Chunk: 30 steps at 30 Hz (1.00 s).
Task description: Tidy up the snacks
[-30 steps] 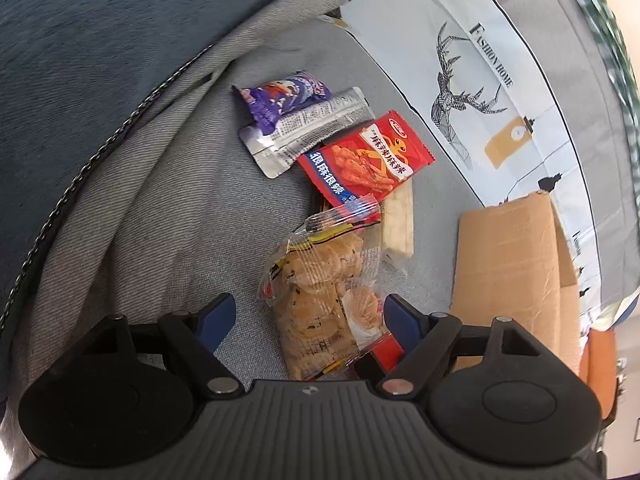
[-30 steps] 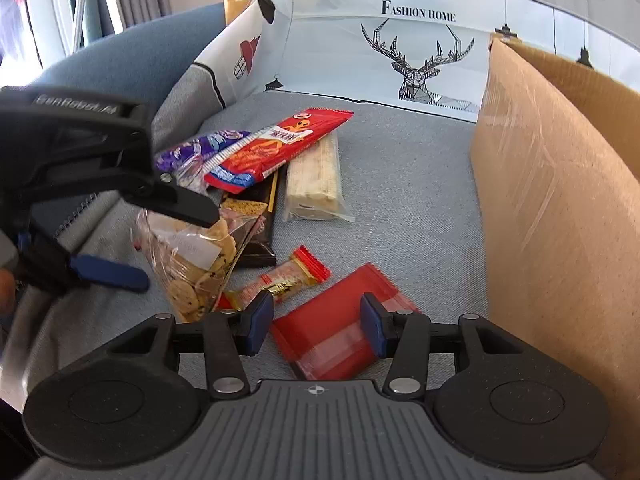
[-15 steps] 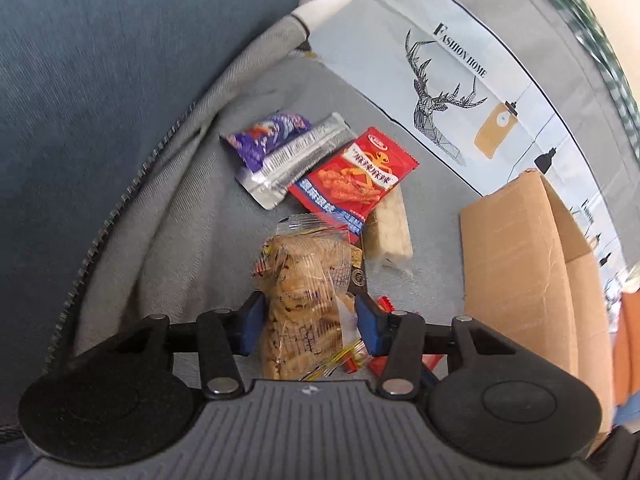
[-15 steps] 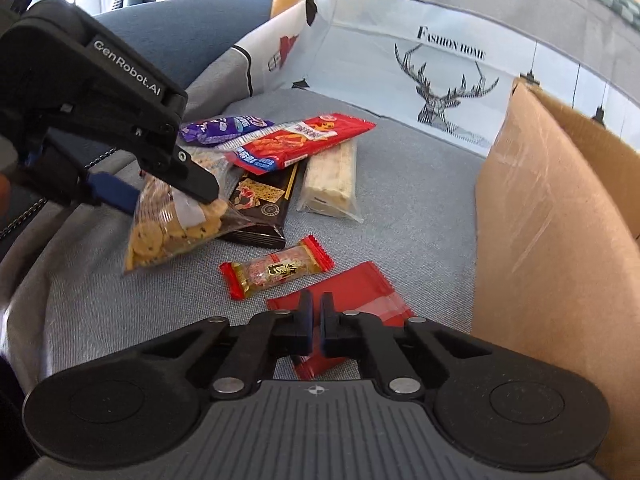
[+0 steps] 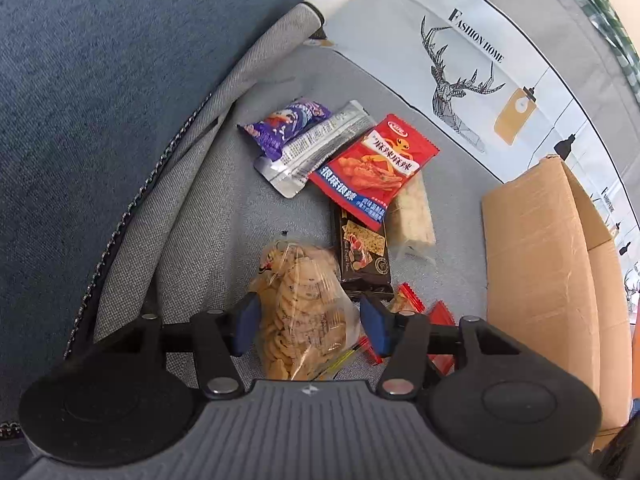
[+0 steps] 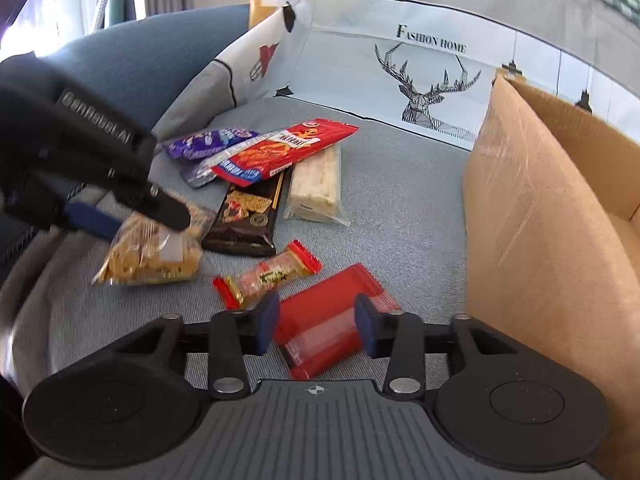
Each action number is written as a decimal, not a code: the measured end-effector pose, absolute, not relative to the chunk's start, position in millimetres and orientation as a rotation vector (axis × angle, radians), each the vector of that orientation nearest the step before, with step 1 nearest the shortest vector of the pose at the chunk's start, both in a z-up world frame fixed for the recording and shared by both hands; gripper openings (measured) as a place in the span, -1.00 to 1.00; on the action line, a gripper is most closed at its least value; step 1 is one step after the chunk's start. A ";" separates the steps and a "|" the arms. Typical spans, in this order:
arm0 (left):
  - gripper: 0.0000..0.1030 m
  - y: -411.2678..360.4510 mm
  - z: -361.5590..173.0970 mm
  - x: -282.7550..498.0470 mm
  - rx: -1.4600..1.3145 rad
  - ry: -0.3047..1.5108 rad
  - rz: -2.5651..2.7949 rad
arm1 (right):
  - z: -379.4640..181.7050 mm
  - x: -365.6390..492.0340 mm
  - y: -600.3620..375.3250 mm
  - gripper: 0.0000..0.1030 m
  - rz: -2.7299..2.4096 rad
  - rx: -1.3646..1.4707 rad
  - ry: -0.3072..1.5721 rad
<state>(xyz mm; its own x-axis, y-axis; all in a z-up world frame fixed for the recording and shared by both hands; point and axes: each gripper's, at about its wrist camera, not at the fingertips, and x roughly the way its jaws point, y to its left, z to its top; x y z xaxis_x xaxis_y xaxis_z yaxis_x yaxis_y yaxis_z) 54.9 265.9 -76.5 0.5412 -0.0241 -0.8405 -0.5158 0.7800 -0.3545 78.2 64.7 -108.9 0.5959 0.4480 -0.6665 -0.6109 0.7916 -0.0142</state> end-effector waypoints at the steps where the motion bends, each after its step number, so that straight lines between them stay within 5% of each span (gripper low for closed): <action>1: 0.20 265.6 -77.1 55.4 -0.627 0.971 0.317 | -109.7 81.2 64.7 -0.04 0.623 -0.230 0.711; 15: 0.36 259.5 -82.0 62.2 -0.577 1.006 0.314 | -125.0 94.0 86.9 0.10 0.582 -0.277 0.699; 18: 0.37 259.3 -81.9 61.6 -0.573 1.006 0.318 | -124.5 91.0 87.7 -0.16 0.599 -0.302 0.682; 20: 0.37 258.3 -81.2 61.6 -0.563 1.004 0.319 | -124.2 88.5 88.8 -0.63 0.598 -0.338 0.664; 22: 0.37 257.0 -80.3 61.7 -0.551 1.001 0.318 | -124.3 86.9 88.9 -0.76 0.602 -0.359 0.657; 28: 0.37 255.4 -77.4 59.9 -0.539 0.989 0.315 | -121.2 82.0 86.8 -0.80 0.595 -0.381 0.646; 30: 0.37 255.7 -76.6 58.6 -0.543 0.985 0.315 | -119.0 80.7 86.0 -0.55 0.567 -0.384 0.629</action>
